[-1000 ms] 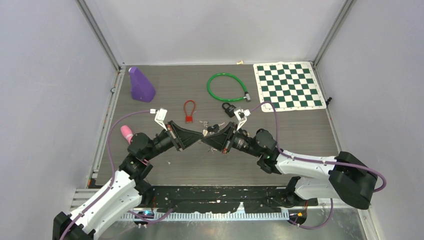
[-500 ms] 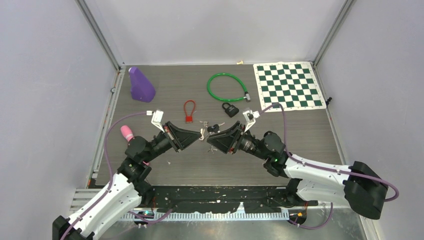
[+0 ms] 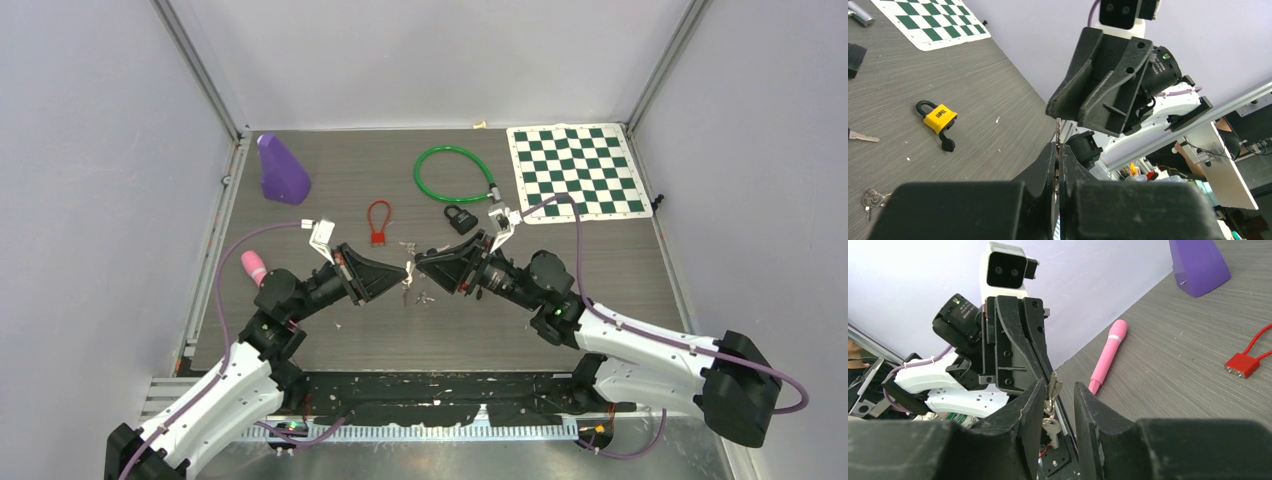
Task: Unlock with the key
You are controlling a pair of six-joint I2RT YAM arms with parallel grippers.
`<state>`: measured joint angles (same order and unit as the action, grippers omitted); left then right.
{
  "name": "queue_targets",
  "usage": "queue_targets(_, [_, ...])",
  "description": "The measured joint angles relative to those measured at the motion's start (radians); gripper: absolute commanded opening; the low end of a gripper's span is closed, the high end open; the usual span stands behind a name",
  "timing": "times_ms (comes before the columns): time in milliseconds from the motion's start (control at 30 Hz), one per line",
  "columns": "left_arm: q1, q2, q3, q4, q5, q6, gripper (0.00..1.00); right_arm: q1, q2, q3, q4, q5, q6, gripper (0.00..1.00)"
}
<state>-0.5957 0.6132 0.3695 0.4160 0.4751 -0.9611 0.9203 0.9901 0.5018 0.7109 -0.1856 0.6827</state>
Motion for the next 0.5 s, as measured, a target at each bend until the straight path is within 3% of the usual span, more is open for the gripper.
queue_targets(167, [0.0, 0.005, 0.0, 0.029, 0.024, -0.005, 0.0, 0.0, 0.066, 0.014, 0.024, -0.027, 0.011, 0.25])
queue_targets(333, [0.002, 0.013, 0.0, 0.043, 0.023, -0.021, 0.0, -0.001, 0.089, 0.017, 0.066, -0.052, 0.034, 0.07])
queue_targets(500, [0.002, 0.008, -0.01, 0.076, 0.013, -0.039, 0.0, -0.001, 0.089, 0.017, 0.089, -0.055, 0.05, 0.05])
